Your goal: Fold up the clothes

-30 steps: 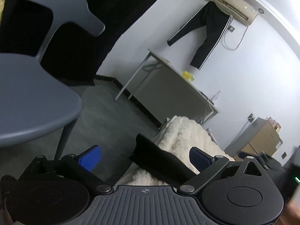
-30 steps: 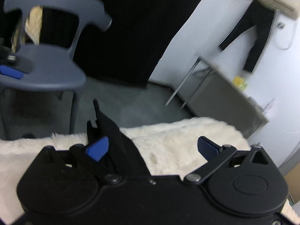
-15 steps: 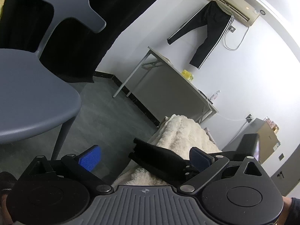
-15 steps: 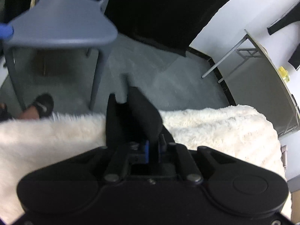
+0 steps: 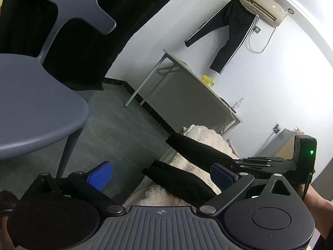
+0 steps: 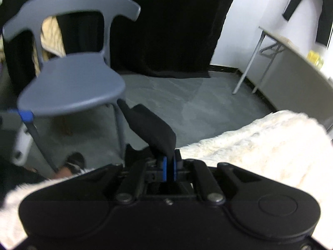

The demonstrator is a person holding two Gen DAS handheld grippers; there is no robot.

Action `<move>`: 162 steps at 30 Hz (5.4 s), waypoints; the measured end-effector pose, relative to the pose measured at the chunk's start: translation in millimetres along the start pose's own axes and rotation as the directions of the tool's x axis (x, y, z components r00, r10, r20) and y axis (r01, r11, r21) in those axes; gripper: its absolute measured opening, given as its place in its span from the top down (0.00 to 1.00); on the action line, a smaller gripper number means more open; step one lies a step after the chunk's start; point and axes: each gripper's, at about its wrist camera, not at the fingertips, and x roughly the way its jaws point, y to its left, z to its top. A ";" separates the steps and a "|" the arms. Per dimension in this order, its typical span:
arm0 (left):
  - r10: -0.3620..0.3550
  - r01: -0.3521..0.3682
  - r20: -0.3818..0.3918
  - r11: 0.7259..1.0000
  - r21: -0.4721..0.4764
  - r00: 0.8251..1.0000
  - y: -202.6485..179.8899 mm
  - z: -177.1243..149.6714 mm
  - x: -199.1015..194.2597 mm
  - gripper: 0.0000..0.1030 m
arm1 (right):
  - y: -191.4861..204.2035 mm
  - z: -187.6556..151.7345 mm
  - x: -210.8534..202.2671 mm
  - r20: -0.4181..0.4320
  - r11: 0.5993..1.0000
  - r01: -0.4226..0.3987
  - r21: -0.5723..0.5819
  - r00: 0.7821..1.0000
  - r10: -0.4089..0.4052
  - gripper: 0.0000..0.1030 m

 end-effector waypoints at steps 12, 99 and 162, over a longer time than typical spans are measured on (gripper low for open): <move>-0.002 0.002 -0.010 1.000 0.007 1.000 0.2 -0.2 2.0 0.03 | -16.5 1.7 14.0 -0.004 0.998 -0.044 0.053 0.999 0.044 0.88; 0.003 0.001 0.043 0.994 -0.106 0.999 10.3 14.9 7.1 0.03 | 29.7 -135.5 -9.9 -0.028 0.509 0.588 0.628 0.671 -0.741 0.35; 0.103 -0.085 0.086 0.977 -0.198 0.991 28.6 21.8 -7.3 0.03 | 158.4 -31.9 102.4 0.216 0.869 0.476 -0.135 0.870 -0.443 0.24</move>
